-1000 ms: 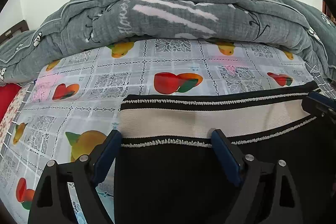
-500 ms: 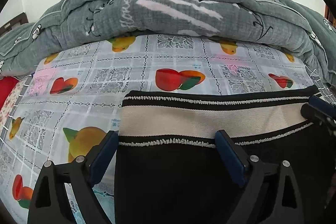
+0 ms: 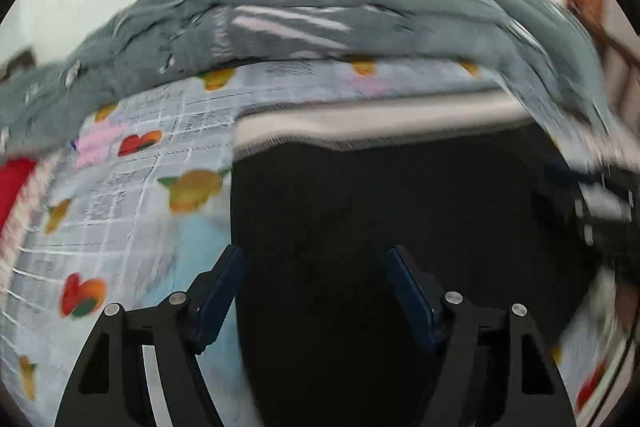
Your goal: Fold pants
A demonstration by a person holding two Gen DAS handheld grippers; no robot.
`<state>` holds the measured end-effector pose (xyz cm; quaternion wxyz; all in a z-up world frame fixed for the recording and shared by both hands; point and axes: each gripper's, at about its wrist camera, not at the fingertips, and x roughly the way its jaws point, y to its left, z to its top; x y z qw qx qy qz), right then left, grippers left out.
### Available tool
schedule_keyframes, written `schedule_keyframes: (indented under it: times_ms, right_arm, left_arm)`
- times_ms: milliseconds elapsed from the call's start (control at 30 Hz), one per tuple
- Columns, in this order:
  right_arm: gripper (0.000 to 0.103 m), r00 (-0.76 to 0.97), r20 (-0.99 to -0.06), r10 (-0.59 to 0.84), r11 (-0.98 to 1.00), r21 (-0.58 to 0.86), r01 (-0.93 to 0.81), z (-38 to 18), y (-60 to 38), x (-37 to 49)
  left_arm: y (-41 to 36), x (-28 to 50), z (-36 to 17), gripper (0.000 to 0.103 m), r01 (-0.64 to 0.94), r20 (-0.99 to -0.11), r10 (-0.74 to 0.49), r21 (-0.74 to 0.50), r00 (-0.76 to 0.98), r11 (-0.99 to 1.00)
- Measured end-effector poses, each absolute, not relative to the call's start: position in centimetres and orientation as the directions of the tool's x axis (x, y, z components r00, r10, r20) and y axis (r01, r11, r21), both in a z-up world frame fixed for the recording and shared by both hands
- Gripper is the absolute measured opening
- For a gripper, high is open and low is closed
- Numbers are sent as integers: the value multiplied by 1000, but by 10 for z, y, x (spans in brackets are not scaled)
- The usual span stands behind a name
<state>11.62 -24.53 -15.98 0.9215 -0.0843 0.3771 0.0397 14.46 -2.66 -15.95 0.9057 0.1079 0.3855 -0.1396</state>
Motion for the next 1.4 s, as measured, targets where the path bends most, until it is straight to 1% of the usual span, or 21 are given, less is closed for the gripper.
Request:
schedule_keyframes:
  times_ms: [100, 200, 267, 333, 400, 433, 533, 633, 700, 733, 800, 833, 933, 967, 1067, 1100, 1133, 1167, 1200, 1267, 1400]
  right_arm:
    - [42, 720, -693, 28, 994, -57, -94, -168, -256, 75]
    - [42, 711, -700, 57, 998, 22, -58, -178, -271, 43]
    - [42, 699, -713, 55, 999, 41, -36, -183, -277, 33]
    - [42, 699, -713, 59, 998, 52, -31, -185, -279, 22]
    - [42, 697, -715, 62, 998, 51, -36, -184, -278, 15]
    - [42, 692, -719, 53, 999, 37, -39, -184, -277, 14]
    - [42, 685, -728, 43, 999, 19, -43, -186, -275, 15]
    - [42, 682, -729, 53, 999, 45, -29, -188, -278, 18]
    - [42, 683, -728, 56, 998, 57, -21, -189, -278, 17]
    - [42, 683, -728, 57, 998, 58, -21, -189, -278, 16]
    - [43, 682, -729, 58, 998, 60, -21, -191, -279, 16]
    - [43, 681, -730, 59, 998, 61, -22, -192, -279, 16]
    - [43, 677, -734, 58, 998, 59, -22, -193, -279, 17]
    - [43, 677, -734, 56, 998, 55, -23, -193, -279, 17]
    - [43, 674, -737, 47, 999, 43, -23, -193, -276, 16]
    - [43, 672, -739, 44, 999, 39, -23, -193, -275, 16]
    - [43, 667, -743, 43, 999, 35, -25, -193, -275, 16]
    - [43, 661, -749, 45, 999, 37, -26, -194, -276, 16]
    - [43, 656, -754, 48, 999, 42, -26, -195, -277, 17]
    - [43, 655, -753, 58, 998, 54, -27, -196, -279, 17]
    - [42, 657, -752, 53, 998, 54, -19, -195, -278, 17]
  left_arm:
    - [-18, 97, -169, 72, 355, -718, -159, 130, 678, 926]
    - [2, 71, -183, 72, 333, -737, -175, 71, 653, 940]
    - [15, 55, -187, 74, 313, -725, -189, 38, 662, 949]
    - [23, 47, -193, 73, 325, -741, -192, 37, 643, 945]
    - [26, 42, -200, 73, 312, -759, -111, 126, 641, 942]
    - [25, 36, -201, 73, 323, -752, -105, 149, 651, 934]
    - [26, 33, -196, 67, 344, -756, -106, 164, 646, 925]
    - [15, 38, -197, 64, 329, -739, -26, 268, 674, 906]
    - [7, 40, -197, 59, 332, -729, -17, 291, 684, 897]
    - [4, 43, -197, 54, 335, -731, -25, 282, 682, 899]
    - [2, 46, -195, 42, 348, -740, -68, 231, 669, 908]
    - [4, 47, -193, 33, 359, -739, -110, 186, 664, 914]
    - [18, 47, -194, 14, 315, -707, -145, 115, 692, 942]
    - [28, 49, -197, 12, 290, -708, -152, 77, 690, 954]
    - [57, 54, -203, 12, 267, -706, -273, -123, 653, 956]
    - [61, 51, -202, 12, 274, -693, -299, -151, 656, 950]
    - [61, 46, -200, 12, 295, -686, -316, -153, 655, 943]
    - [58, 41, -199, 16, 326, -687, -329, -139, 648, 935]
    - [56, 38, -199, 22, 346, -692, -328, -120, 643, 931]
    - [49, 33, -199, 54, 382, -702, -311, -60, 641, 922]
    - [37, 27, -197, 56, 404, -689, -285, 12, 666, 915]
